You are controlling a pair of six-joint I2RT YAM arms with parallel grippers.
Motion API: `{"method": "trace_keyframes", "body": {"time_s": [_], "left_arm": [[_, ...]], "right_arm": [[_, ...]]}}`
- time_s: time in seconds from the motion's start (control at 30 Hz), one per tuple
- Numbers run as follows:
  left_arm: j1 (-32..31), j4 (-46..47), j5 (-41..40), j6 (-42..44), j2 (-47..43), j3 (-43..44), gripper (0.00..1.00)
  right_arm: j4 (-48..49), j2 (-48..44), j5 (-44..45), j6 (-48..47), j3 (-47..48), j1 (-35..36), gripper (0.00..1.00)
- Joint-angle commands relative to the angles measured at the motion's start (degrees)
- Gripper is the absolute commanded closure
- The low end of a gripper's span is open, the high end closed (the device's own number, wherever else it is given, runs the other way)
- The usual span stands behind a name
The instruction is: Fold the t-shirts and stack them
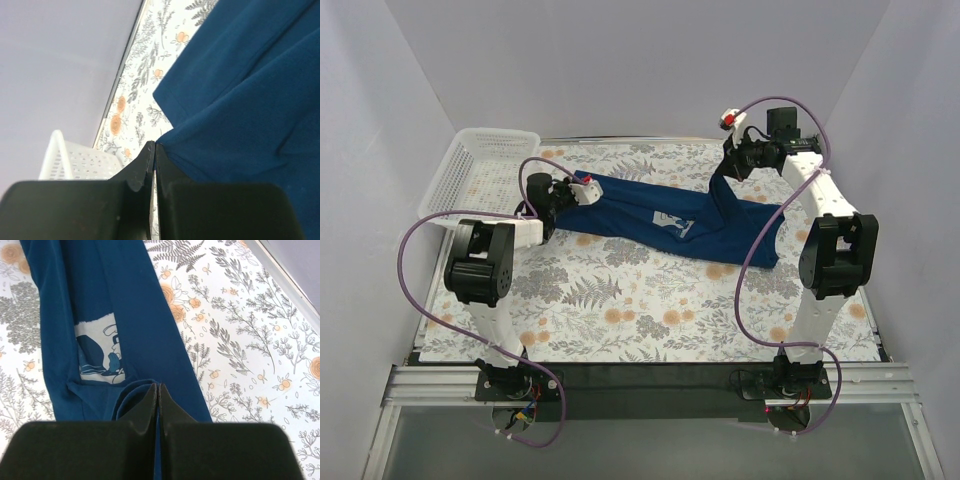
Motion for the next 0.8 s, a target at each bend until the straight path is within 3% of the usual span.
{"method": "trace_keyframes", "body": {"time_s": [0.0, 0.27, 0.4, 0.63, 0.77], "left_arm": [[-0.27, 6.31, -1.95, 0.27, 0.91, 0.71, 1.00], [-0.63, 7.54, -1.69, -0.52, 3.20, 1.50, 1.00], [-0.72, 8.68, -1.69, -1.13, 1.02, -1.30, 1.00], [-0.71, 9.05, 0.16, -1.66, -9.53, -11.49, 1.00], [-0.63, 9.47, 0.60, -2.36, -16.91, -17.90, 1.00]], "right_arm": [[3.73, -1.63, 2.39, 1.14, -1.74, -0.48, 0.99], [7.43, -2.68, 3.80, 3.61, -6.23, -1.54, 0.99], [7.34, -5.75, -2.07, 1.94, -10.61, -2.07, 0.99], [5.15, -26.63, -10.71, -5.09, -25.55, -2.24, 0.99], [-2.48, -37.03, -14.55, -9.57, -33.73, -2.25, 0.99]]}}
